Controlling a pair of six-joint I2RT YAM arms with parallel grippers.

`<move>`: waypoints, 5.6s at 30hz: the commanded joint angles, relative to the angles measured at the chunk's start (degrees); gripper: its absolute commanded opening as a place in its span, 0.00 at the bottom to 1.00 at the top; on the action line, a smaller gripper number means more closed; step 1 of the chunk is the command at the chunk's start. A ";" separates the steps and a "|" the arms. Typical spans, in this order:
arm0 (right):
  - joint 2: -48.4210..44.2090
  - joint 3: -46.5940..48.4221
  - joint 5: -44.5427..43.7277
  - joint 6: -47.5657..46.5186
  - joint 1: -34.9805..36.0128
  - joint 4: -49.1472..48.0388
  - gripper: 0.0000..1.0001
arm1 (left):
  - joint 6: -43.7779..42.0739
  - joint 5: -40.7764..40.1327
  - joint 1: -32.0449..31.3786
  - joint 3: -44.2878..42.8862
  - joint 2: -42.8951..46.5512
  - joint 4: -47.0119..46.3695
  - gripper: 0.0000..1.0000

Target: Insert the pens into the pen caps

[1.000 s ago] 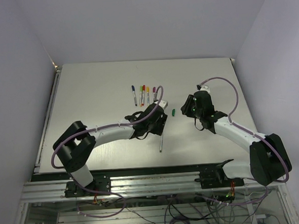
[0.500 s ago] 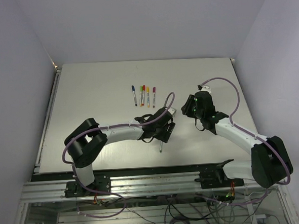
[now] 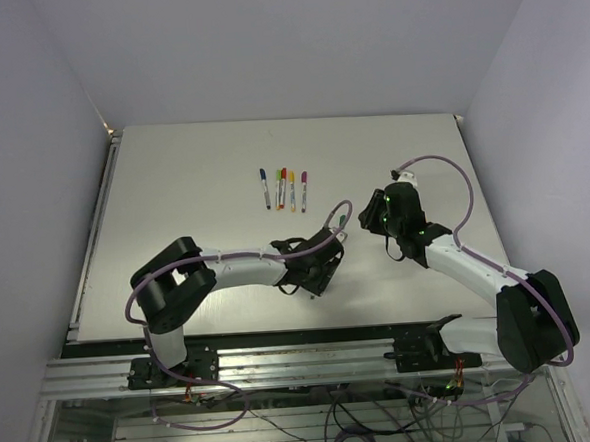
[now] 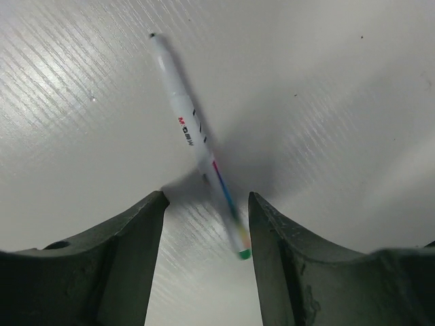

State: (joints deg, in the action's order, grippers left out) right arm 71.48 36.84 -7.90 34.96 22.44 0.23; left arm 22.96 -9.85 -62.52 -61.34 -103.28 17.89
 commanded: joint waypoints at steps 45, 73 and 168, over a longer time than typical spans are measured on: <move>28.36 16.57 1.29 -6.58 2.50 -0.04 0.40 | 7.76 -9.03 9.09 7.36 13.21 -7.12 0.07; 39.61 21.74 -9.46 -5.05 10.14 16.21 0.16 | 8.16 -7.27 11.91 7.91 13.48 -7.83 0.07; -14.01 -3.37 7.85 -0.92 2.26 -40.09 0.00 | 8.34 16.91 9.44 11.12 18.83 -50.50 0.07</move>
State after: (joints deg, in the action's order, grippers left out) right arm 57.14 31.31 0.64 36.21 24.84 -38.65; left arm 31.55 6.11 -52.73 -49.34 -84.47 -31.42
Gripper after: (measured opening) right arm 0.048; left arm 0.099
